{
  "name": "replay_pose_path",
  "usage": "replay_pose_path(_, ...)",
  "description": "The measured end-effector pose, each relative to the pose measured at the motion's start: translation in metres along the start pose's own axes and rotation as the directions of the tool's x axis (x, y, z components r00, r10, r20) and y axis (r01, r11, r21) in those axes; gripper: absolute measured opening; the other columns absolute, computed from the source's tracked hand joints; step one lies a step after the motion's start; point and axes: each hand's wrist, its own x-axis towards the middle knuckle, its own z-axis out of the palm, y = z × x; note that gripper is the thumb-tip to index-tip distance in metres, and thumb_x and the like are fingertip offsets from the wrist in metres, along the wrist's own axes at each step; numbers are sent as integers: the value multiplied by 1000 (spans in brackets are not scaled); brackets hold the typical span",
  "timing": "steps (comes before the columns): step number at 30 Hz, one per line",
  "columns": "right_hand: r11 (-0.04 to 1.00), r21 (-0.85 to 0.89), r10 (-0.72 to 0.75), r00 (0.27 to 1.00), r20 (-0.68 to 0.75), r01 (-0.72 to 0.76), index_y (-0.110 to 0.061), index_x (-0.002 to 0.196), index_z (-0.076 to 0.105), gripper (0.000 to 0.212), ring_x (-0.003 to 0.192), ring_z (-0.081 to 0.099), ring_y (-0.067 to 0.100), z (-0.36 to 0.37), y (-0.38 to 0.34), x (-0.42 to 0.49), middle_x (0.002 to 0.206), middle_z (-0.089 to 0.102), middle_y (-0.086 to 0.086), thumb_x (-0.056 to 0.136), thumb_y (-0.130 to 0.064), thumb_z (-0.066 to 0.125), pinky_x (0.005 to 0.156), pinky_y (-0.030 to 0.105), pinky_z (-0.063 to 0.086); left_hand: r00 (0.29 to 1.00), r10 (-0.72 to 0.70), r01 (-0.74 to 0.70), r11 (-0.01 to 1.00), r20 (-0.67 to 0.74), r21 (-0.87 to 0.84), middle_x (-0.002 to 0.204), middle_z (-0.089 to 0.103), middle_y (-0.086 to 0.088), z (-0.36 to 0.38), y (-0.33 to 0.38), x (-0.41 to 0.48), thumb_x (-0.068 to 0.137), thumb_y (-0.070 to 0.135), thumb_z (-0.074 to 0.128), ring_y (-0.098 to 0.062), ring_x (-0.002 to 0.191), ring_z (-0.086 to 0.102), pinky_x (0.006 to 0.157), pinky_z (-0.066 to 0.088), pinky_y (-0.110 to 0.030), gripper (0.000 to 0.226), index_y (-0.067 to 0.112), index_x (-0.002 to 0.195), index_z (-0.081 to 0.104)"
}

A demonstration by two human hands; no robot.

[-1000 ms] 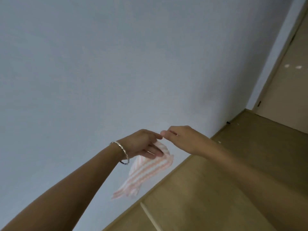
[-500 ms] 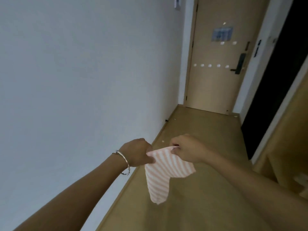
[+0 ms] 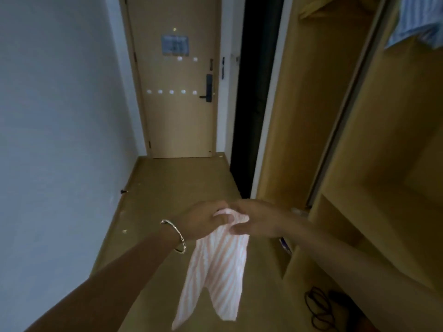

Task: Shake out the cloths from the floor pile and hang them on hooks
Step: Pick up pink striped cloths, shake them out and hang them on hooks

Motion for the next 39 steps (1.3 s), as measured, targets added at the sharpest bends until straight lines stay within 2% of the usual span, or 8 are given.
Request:
replay_pose_path(3, 998, 2, 63, 997, -51, -63, -12, 116, 62, 27, 97, 61, 15, -38, 17, 26, 108, 65, 4, 94, -28, 57, 82, 28, 49, 992, 123, -122, 992, 15, -44, 88, 65, 14, -5, 7, 70, 91, 33, 58, 2, 85, 59, 76, 43, -14, 8, 27, 92, 64)
replay_pose_path(6, 988, -16, 147, 971, -191, -152, -17, 83, 60, 22, 67, 50, 5, -78, 53, 34, 76, 56, -5, 97, -31, 51, 59, 20, 38, 976, 214, -213, 977, 44, -19, 84, 63, 9, -11, 7, 140, 91, 36, 58, -4, 78, 58, 73, 44, -19, 12, 24, 89, 59)
replay_pose_path(9, 960, 17, 275, 920, -278, -281, -15, 84, 57, 22, 69, 49, 11, -108, 98, 15, 75, 53, -5, 97, -33, 51, 59, 26, 34, 951, 292, -299, 952, 104, 59, 70, 58, 8, 0, 28, 211, 87, 50, 54, -11, 68, 56, 69, 47, -40, 19, 36, 75, 54)
replay_pose_path(16, 826, 154, 544, 693, -473, -543, -27, 69, 41, 32, 67, 46, 7, -178, 244, -65, 72, 47, -10, 98, -39, 45, 59, 24, 35, 809, 552, -585, 791, 202, 179, 75, 59, -4, 86, 158, 343, 95, 50, 38, -26, 76, 56, 62, 34, -34, 36, 20, 77, 45)
replay_pose_path(20, 803, 202, 564, 607, -560, -560, -24, 75, 45, 25, 76, 50, 13, -226, 308, -106, 75, 51, -8, 99, -31, 46, 67, 27, 35, 759, 629, -650, 743, 168, 158, 71, 54, 1, 129, 223, 408, 85, 65, 23, -28, 80, 58, 64, 40, -36, 49, 22, 78, 45)
replay_pose_path(28, 783, 199, 534, 473, -701, -589, -12, 102, 62, 25, 82, 53, 12, -311, 375, -170, 89, 58, -3, 99, -32, 47, 68, 25, 37, 679, 728, -733, 669, 90, 121, 92, 66, -5, 169, 334, 512, 97, 37, 43, -26, 89, 60, 69, 41, -33, 26, 17, 97, 59)
replay_pose_path(33, 730, 200, 505, 320, -802, -653, -17, 112, 51, 24, 84, 60, 19, -349, 407, -193, 96, 63, 1, 101, -35, 39, 68, 31, 44, 577, 815, -813, 568, 50, 127, 87, 66, -7, 186, 385, 566, 97, 37, 43, -29, 84, 61, 68, 46, -38, 25, 17, 98, 57)
replay_pose_path(39, 690, 240, 511, 225, -830, -683, -21, 106, 34, 7, 78, 58, 27, -401, 457, -194, 91, 60, 10, 101, -25, 39, 63, 33, 42, 532, 844, -845, 525, 66, 102, 82, 60, -2, 199, 415, 626, 99, 41, 35, -27, 78, 59, 64, 43, -35, 26, 20, 107, 48)
